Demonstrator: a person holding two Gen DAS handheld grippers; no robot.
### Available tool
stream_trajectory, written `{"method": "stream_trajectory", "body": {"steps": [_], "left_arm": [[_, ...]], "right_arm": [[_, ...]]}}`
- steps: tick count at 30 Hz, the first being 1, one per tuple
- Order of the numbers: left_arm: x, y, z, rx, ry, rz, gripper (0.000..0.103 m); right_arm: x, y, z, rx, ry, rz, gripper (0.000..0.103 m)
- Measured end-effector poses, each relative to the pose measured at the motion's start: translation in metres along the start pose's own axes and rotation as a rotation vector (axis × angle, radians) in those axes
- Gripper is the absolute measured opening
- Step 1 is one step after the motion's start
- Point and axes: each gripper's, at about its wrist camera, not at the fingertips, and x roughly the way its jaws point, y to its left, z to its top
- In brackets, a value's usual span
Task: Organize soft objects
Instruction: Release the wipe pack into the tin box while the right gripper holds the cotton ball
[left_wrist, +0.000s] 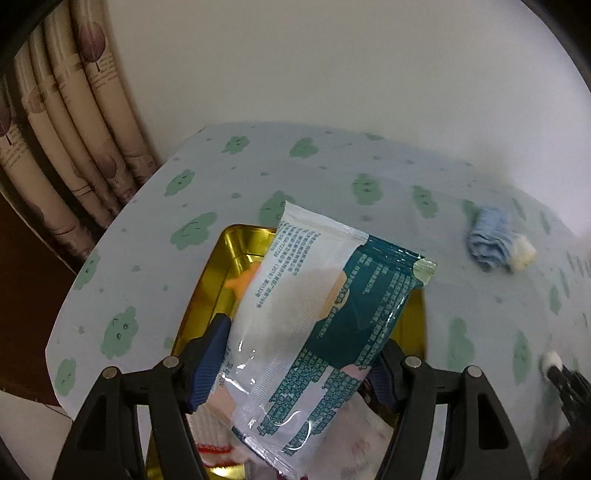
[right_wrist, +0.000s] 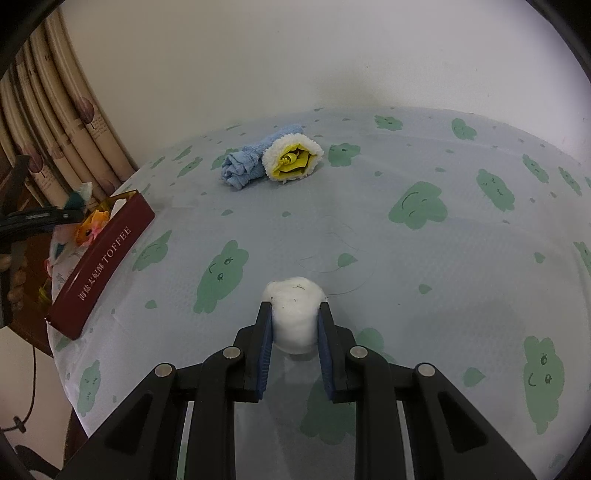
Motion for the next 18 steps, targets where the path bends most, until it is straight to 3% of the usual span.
{"method": "stream_trajectory", "body": {"steps": [3, 9, 11, 16, 18], "left_arm": [[0.01, 0.0, 0.009, 0.018, -0.01, 0.067, 0.071], [0.017, 0.001, 0.016, 0.029, 0.016, 0.1, 0.071], [0.009, 0.001, 0.014, 0.017, -0.008, 0.102, 0.071], [-0.005, -0.001, 0.011, 0.041, -0.068, 0.239, 0.078], [-0.004, 0.0, 0.012, 0.051, -0.064, 0.236, 0.079]], "right_arm": [[0.001, -0.001, 0.0, 0.004, 0.003, 0.004, 0.021], [0.001, -0.002, 0.001, 0.009, 0.006, 0.014, 0.021], [0.001, -0.002, 0.001, 0.009, 0.007, 0.016, 0.021], [0.001, -0.002, 0.001, 0.01, 0.009, 0.019, 0.021], [0.002, -0.003, 0.001, 0.012, 0.011, 0.023, 0.021]]}}
